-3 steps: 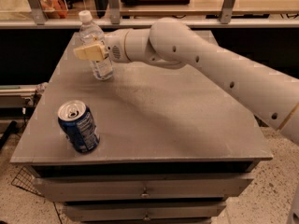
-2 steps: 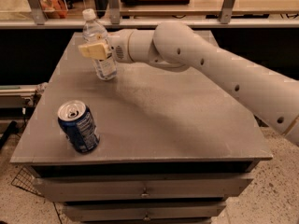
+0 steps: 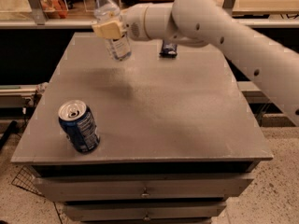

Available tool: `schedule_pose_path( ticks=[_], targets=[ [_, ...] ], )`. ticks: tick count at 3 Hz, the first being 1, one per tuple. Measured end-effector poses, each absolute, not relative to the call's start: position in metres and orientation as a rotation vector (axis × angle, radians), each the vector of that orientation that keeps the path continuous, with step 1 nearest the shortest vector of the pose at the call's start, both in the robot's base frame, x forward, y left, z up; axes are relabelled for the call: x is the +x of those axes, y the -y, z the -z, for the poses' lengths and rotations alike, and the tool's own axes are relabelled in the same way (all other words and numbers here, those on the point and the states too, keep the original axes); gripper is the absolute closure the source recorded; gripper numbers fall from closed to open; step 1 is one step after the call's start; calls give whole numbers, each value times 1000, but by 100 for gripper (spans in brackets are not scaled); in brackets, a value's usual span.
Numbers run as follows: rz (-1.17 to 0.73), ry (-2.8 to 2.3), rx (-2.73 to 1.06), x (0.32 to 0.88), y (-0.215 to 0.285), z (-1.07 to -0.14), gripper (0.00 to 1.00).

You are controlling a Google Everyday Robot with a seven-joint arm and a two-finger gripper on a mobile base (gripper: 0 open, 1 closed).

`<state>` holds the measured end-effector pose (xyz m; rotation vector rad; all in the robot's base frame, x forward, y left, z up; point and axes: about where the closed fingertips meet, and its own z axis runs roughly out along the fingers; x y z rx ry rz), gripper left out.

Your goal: Knock blue plastic bottle over

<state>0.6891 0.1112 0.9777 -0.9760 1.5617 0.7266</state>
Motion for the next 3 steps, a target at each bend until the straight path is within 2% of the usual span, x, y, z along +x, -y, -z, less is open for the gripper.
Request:
schedule_pose_path(
  ticks=[1, 2, 3],
  targets=[
    [-602, -1585, -1093, 714, -82, -1003, 100],
    [-469, -1679, -1299, 722, -51, -985, 100],
    [-421, -1777, -1482, 702, -31, -950, 100]
  ],
)
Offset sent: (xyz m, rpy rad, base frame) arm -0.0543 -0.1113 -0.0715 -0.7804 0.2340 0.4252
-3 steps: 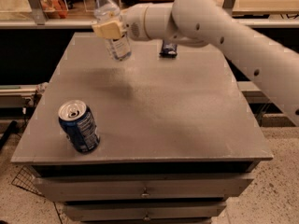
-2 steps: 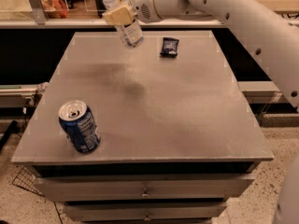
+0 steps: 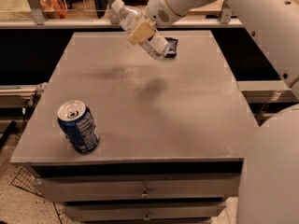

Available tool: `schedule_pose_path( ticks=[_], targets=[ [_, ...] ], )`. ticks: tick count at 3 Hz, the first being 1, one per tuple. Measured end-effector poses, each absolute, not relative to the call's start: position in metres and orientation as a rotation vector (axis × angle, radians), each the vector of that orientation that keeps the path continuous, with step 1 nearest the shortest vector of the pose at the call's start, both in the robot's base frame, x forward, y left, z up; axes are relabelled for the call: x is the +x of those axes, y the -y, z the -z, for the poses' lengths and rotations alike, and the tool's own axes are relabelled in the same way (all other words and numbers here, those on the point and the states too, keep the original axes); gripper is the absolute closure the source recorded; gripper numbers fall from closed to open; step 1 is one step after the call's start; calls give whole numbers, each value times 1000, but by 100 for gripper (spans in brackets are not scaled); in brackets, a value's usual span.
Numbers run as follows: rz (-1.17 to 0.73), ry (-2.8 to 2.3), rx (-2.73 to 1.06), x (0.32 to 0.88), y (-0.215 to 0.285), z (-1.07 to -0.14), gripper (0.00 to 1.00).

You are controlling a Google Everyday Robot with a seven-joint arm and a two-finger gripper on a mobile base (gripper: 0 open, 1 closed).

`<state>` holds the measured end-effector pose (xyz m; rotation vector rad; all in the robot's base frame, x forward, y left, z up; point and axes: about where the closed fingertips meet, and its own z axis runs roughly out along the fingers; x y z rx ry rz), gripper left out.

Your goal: Knock blue plastic bottle over

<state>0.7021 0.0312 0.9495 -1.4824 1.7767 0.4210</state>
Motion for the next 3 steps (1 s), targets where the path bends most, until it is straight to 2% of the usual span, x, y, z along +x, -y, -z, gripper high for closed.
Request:
schedule_pose_path(
  ticks=[2, 3],
  targets=[
    [-423, -1989, -1929, 626, 9, -866, 100],
    [-454, -2012, -2138, 595, 10, -838, 82]
  ],
)
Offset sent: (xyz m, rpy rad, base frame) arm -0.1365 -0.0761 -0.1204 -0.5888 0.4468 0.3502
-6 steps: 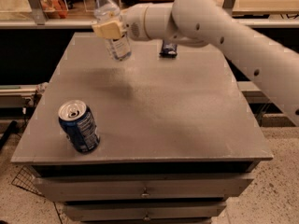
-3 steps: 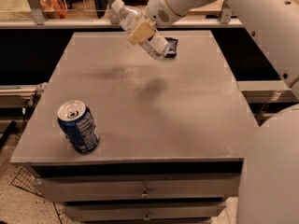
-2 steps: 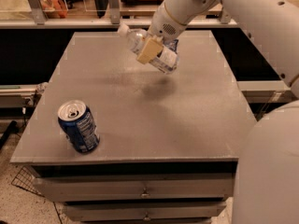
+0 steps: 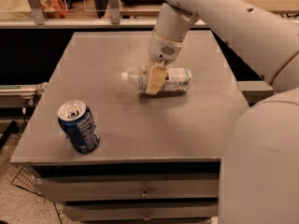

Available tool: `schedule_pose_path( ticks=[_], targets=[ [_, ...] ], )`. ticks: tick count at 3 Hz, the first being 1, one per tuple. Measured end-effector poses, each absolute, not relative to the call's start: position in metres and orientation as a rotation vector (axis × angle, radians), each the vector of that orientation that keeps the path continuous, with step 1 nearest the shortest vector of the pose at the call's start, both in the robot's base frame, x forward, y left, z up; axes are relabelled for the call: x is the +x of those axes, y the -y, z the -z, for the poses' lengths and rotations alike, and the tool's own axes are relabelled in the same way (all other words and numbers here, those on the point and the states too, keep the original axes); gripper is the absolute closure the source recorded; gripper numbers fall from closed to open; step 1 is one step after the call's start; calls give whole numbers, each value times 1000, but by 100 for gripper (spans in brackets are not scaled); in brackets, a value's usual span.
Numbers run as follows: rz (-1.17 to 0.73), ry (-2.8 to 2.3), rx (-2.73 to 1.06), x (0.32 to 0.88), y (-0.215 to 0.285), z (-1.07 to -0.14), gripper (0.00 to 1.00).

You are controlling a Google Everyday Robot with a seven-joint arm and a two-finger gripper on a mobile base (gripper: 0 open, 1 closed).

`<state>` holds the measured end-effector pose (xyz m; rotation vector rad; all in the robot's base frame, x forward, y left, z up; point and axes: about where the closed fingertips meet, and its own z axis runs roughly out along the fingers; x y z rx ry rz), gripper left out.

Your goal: Knock blue plastic bottle over

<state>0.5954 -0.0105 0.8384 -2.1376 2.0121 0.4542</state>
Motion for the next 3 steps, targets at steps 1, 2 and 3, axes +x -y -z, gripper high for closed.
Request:
schedule_pose_path(
  ticks=[1, 2, 3],
  targets=[
    [-468, -1998, -2242, 583, 5, -826, 59],
    [-468, -1997, -2242, 583, 4, -831, 29],
    [-460, -1986, -2267, 578, 3, -829, 5]
  ],
)
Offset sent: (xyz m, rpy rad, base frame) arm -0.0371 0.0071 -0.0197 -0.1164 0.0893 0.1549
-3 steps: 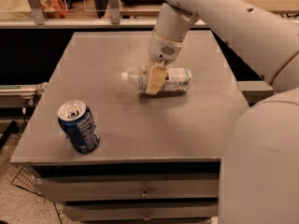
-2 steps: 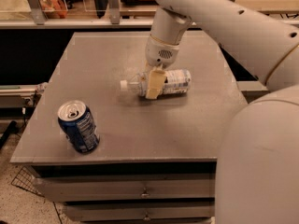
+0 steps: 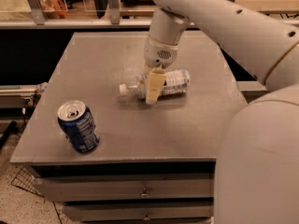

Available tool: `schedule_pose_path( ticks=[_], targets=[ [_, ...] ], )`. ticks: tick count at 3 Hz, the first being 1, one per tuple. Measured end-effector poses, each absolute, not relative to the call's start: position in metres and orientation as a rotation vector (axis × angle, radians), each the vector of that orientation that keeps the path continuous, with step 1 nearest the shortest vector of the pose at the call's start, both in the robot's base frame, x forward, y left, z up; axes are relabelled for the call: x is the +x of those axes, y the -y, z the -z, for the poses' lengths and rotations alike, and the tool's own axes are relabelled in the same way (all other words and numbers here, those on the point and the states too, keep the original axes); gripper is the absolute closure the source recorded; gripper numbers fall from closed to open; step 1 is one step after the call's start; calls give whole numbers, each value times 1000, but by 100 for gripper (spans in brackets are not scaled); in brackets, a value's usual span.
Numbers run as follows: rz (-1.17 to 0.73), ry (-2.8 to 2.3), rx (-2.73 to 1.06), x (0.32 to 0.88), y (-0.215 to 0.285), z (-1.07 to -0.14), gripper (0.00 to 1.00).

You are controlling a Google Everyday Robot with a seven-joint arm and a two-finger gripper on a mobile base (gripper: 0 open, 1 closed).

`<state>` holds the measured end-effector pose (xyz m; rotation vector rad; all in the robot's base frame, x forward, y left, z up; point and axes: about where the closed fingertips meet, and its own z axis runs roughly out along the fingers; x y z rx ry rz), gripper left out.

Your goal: Knock blue plastic bottle over

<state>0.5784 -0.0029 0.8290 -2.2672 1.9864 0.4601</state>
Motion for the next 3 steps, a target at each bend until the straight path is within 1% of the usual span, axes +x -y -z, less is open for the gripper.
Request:
schedule_pose_path(
  ticks=[1, 2, 3],
  targets=[
    [-460, -1986, -2267, 578, 3, -831, 0],
    [-448, -1987, -2255, 574, 8, -831, 0],
    [-453, -2000, -2123, 570, 27, -845, 0]
  ],
)
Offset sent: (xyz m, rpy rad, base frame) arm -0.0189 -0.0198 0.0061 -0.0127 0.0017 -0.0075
